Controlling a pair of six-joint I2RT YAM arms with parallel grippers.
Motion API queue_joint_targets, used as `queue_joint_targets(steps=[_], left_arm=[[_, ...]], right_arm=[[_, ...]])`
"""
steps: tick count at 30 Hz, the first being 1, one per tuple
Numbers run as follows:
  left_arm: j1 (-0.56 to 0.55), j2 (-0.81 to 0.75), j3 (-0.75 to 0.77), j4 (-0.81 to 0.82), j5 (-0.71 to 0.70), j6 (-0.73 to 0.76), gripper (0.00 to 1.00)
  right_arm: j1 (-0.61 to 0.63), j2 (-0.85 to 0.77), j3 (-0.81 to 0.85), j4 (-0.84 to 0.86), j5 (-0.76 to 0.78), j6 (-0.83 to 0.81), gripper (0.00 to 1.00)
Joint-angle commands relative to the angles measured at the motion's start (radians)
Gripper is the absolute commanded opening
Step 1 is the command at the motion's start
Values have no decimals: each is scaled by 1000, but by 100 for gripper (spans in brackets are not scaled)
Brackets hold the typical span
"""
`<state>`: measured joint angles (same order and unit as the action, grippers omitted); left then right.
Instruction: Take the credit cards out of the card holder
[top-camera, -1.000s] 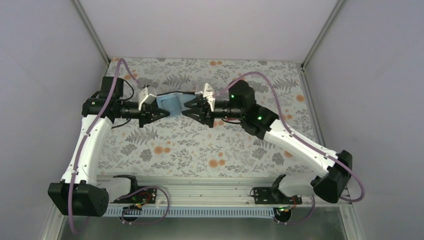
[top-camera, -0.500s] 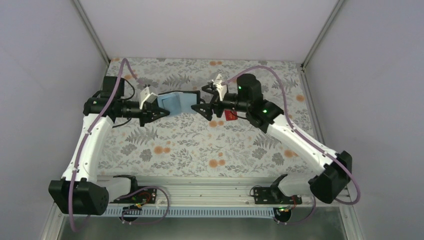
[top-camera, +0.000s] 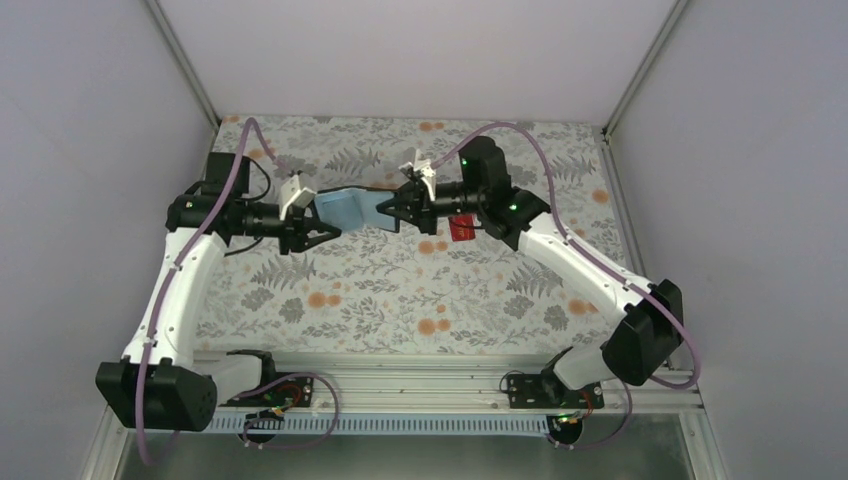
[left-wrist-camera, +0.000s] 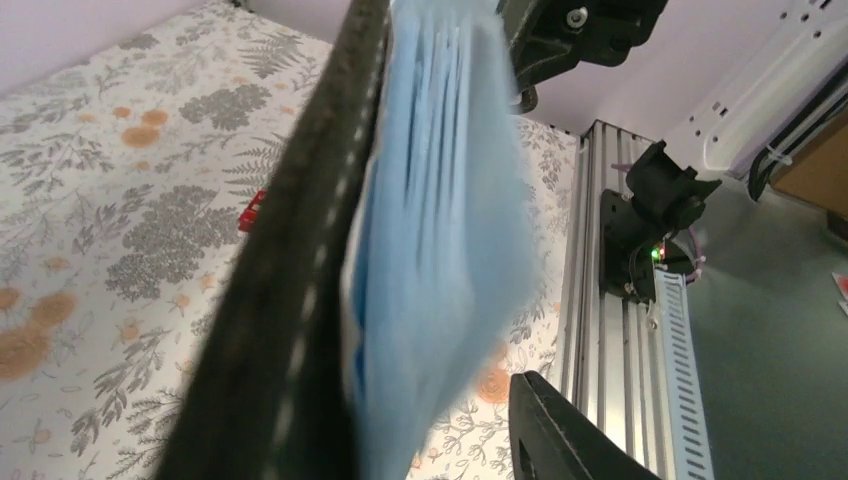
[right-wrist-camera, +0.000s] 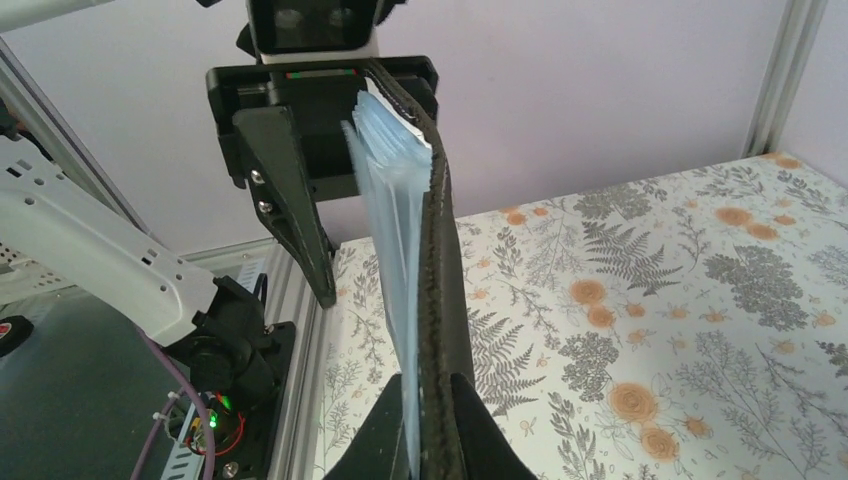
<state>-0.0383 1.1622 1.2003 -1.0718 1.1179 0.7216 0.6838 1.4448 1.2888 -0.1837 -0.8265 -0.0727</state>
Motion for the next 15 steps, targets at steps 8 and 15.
queue_joint_targets(steps=[8, 15], left_arm=[[-2, -17, 131, -111, 35, 136, 40], [-3, -33, 97, 94, -34, -91, 40]], right_arm=[[-75, -50, -5, 4, -133, -33, 4], [-81, -46, 2, 1, -175, -40, 4]])
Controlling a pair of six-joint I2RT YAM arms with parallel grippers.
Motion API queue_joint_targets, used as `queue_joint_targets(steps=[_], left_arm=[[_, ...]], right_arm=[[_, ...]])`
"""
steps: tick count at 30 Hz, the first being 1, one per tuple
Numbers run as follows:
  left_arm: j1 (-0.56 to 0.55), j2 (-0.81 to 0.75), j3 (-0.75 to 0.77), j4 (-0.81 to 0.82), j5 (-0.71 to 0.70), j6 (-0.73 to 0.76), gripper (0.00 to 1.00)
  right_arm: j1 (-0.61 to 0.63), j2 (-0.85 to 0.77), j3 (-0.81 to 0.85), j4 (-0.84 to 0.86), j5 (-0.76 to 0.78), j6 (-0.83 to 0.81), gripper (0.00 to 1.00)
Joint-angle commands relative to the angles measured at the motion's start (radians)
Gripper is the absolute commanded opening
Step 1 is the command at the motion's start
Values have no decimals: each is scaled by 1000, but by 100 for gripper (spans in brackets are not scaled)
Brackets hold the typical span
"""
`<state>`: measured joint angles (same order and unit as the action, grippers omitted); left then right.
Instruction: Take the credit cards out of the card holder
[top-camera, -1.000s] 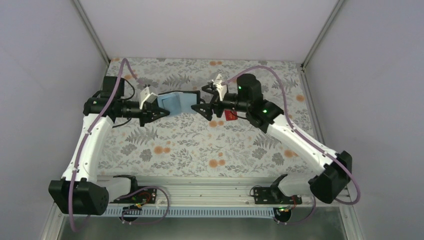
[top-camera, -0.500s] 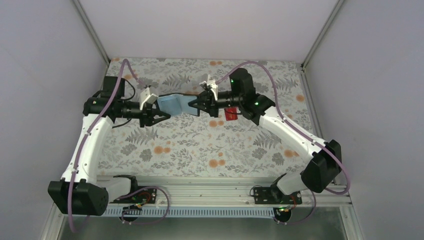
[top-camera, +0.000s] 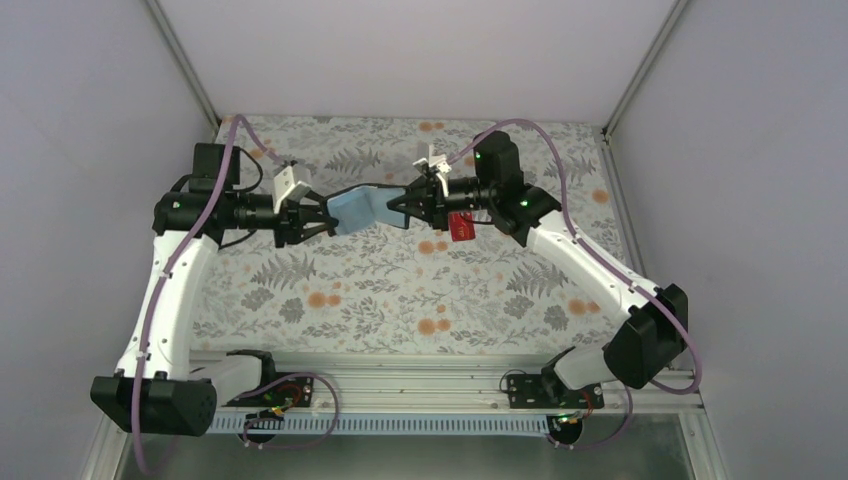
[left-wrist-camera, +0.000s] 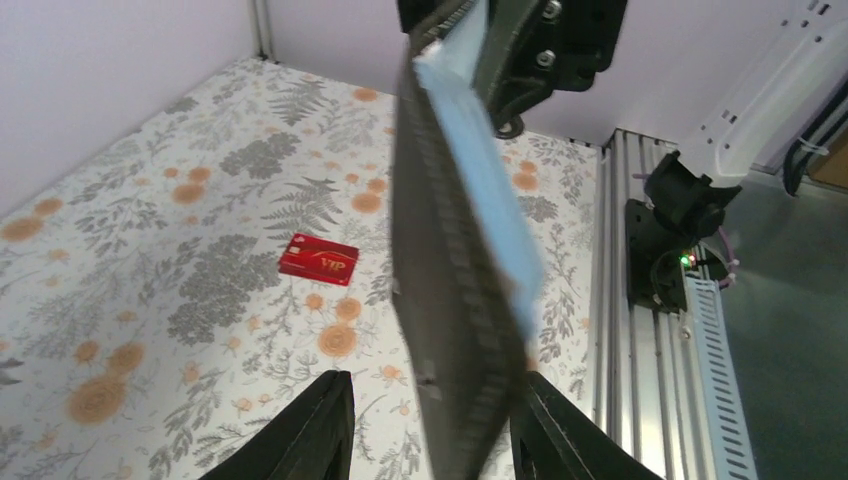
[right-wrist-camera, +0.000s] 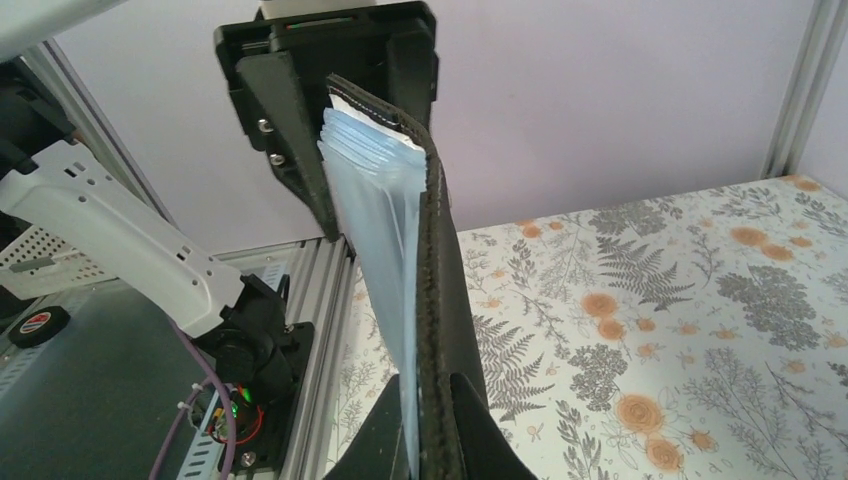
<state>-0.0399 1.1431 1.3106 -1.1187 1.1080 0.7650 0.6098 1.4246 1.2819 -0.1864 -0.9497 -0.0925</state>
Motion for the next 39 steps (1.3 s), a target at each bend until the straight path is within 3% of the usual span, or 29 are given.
queue_joint_targets(steps=[1, 5, 12, 21, 24, 28, 30, 32, 34, 36, 39], left_arm=[[-5, -12, -23, 166, -33, -164, 39], [-13, -4, -32, 185, -50, -170, 27], [-29, -5, -51, 191, -53, -163, 43], [-77, 28, -53, 253, -39, -225, 48], [-84, 33, -48, 258, -39, -227, 37], [-97, 44, -57, 248, -7, -215, 4], [-98, 40, -47, 231, -20, -207, 3], [-98, 26, -39, 263, -157, -278, 2], [-98, 23, -47, 319, -467, -361, 2], [-102, 36, -59, 369, -895, -383, 2], [-145, 63, -148, 550, -1672, -259, 2]], right_arm=[[-7, -26, 9, 3, -52, -22, 4], [-7, -30, 11, 0, -64, -18, 4], [-6, -20, 25, 10, -48, 12, 4], [-5, -10, 23, 75, -70, 68, 4], [-2, -1, 20, 96, -112, 72, 4], [7, 29, 47, 51, -89, 65, 4], [3, 35, 56, 17, -28, 62, 8], [-26, 31, 43, 14, 54, 104, 22], [-76, 29, 29, 4, 162, 169, 36], [-116, 39, 34, -43, 359, 235, 47], [-133, 49, 42, -107, 542, 276, 49]])
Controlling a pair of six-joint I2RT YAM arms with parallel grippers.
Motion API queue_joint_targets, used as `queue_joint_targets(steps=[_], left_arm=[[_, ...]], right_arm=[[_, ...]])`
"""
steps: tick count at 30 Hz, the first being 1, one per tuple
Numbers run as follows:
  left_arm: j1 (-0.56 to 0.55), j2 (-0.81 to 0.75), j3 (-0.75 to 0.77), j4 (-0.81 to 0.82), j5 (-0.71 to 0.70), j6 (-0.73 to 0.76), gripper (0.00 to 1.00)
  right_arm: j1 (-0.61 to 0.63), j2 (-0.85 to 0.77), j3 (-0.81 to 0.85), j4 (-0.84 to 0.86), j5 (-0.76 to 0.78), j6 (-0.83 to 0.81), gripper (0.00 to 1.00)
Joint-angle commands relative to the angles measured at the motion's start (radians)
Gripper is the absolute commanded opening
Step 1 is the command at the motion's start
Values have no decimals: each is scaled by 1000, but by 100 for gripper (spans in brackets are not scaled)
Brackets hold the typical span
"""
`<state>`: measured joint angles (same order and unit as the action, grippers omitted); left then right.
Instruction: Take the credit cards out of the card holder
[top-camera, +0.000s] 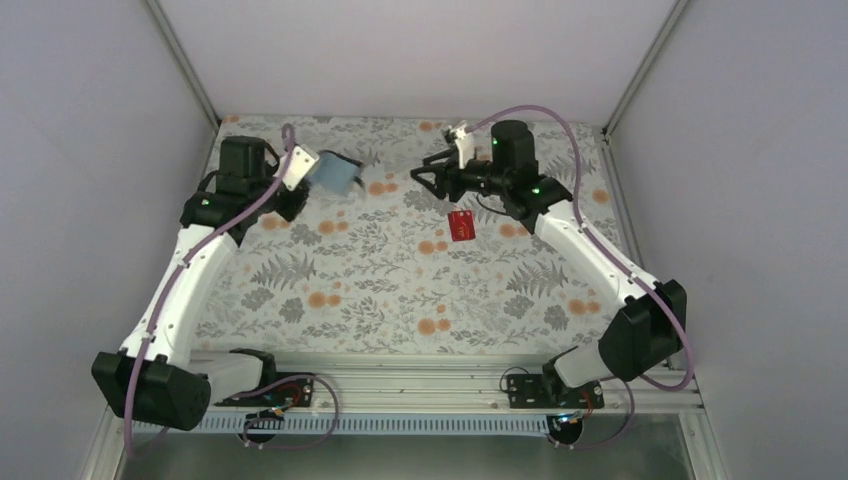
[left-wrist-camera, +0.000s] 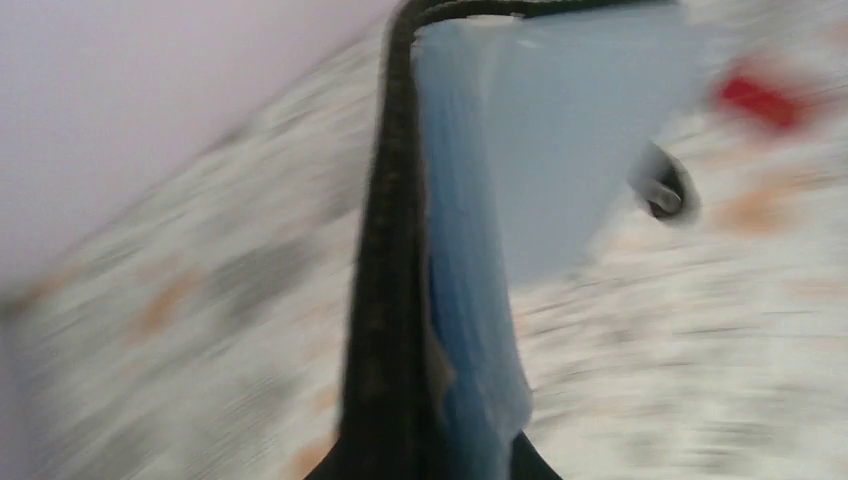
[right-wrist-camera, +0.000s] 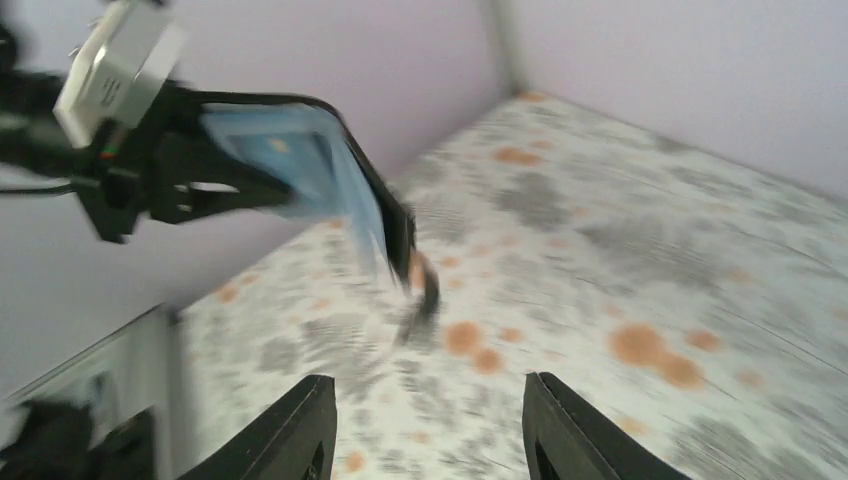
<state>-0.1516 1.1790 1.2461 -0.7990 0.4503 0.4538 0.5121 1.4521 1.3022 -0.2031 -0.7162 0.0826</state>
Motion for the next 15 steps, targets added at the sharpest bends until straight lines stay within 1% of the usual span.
queue_joint_targets(steps=[1, 2, 3, 4, 5, 6, 9, 11, 12, 13, 15], left_arm=[[-37, 36, -115, 301, -1252, 155, 2], [-37, 41, -117, 320, -1322, 189, 2], [-38, 45, -87, 284, -1309, 166, 2], [-39, 46, -30, 209, -1247, 112, 2], [-39, 49, 26, 131, -1154, 57, 2], [-39, 51, 90, 60, -1026, 11, 2], [-39, 71, 213, -86, -590, -58, 2], [-39, 97, 243, -139, -342, -79, 2], [-39, 112, 248, -154, -237, -86, 2], [-39, 128, 252, -167, -128, -86, 2], [-39, 141, 251, -173, 1, -84, 2]], right_arm=[[-36, 23, 20, -100, 312, 103, 50], [-36, 24, 17, -104, 293, 104, 50], [-35, 20, 12, -95, 260, 105, 50], [-34, 17, 4, -82, 218, 104, 51], [-31, 10, -2, -69, 165, 99, 50], [-27, 2, -10, -51, 106, 88, 49], [12, -43, -47, 52, -93, 58, 46], [61, -62, -56, 131, -328, 32, 47], [87, -63, -51, 169, -411, 26, 48], [124, -63, -43, 203, -454, 24, 48], [207, -58, -22, 256, -440, 30, 49]])
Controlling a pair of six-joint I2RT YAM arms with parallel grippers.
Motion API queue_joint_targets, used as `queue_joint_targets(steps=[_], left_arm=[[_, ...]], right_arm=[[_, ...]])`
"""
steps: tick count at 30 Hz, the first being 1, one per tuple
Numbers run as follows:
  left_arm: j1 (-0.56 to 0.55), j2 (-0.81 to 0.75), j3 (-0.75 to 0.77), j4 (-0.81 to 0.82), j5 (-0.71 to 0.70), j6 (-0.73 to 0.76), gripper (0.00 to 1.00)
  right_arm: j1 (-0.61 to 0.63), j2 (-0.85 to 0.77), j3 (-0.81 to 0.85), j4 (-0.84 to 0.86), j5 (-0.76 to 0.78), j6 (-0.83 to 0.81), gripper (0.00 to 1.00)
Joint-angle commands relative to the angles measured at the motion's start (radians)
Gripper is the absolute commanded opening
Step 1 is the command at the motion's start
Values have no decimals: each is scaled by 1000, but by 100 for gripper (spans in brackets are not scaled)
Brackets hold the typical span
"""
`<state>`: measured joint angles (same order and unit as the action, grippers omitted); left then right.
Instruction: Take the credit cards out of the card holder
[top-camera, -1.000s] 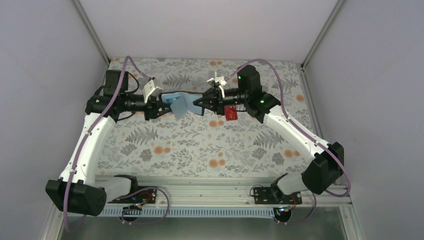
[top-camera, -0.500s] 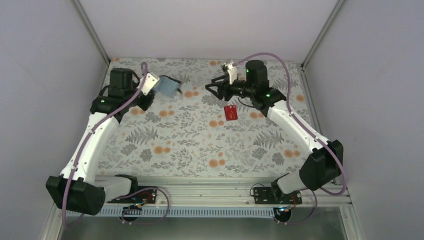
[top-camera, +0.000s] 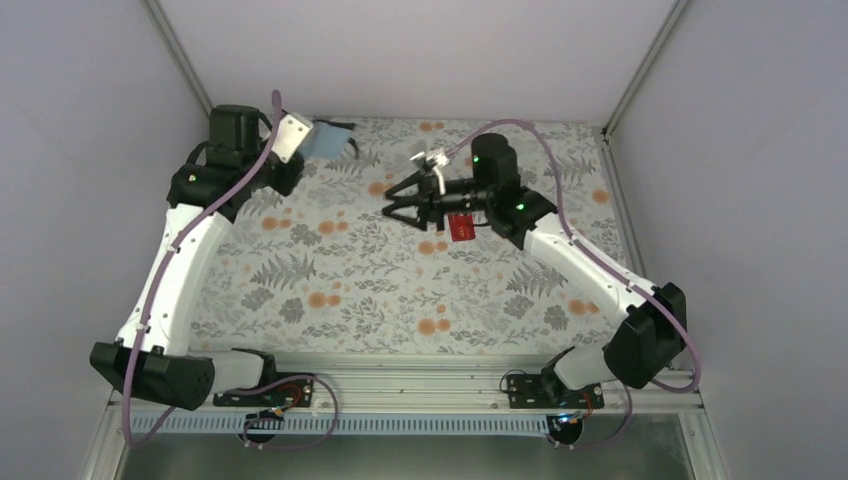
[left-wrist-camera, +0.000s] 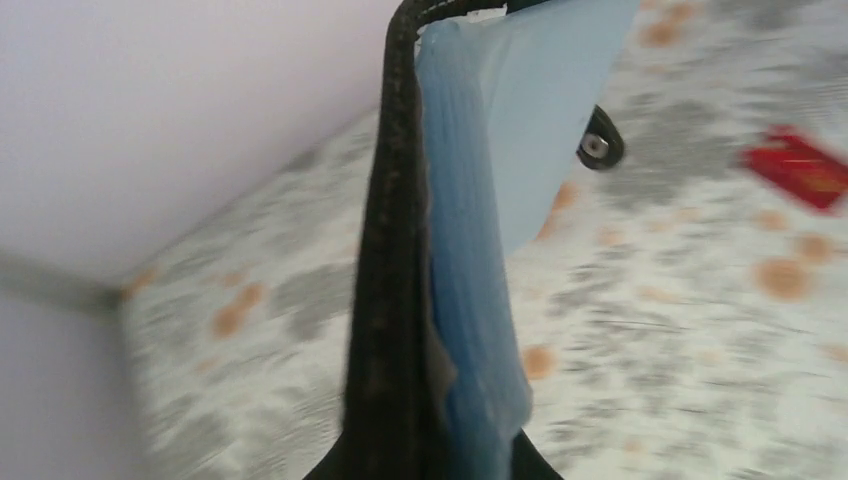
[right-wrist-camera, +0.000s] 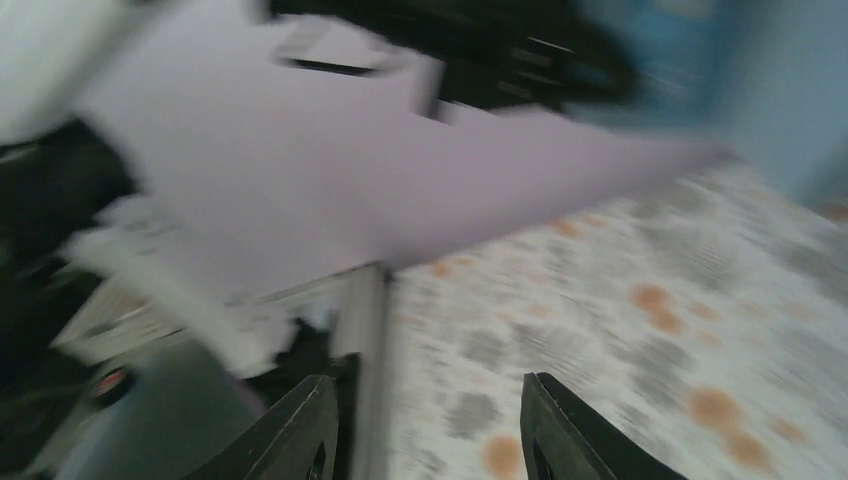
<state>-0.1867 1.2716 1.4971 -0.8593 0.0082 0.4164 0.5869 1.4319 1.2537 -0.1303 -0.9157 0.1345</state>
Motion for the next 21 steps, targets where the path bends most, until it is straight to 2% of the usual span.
queue_joint_targets(steps=[1, 4, 7, 10, 21], left_arm=[[-4, 50, 4, -117, 496, -41, 2], [-5, 51, 35, -142, 646, -15, 2], [-4, 37, 38, -158, 813, 30, 2], [-4, 21, 26, -185, 919, 80, 2], [-3, -119, -79, -244, 1103, 272, 2]], right_arm=[[156, -28, 41, 218, -226, 3, 48], [184, 12, 79, 289, -111, 89, 48], [184, 45, 107, 256, 58, 107, 43], [177, 64, 118, 205, 143, 90, 38], [119, 15, 92, 81, 98, -27, 33]])
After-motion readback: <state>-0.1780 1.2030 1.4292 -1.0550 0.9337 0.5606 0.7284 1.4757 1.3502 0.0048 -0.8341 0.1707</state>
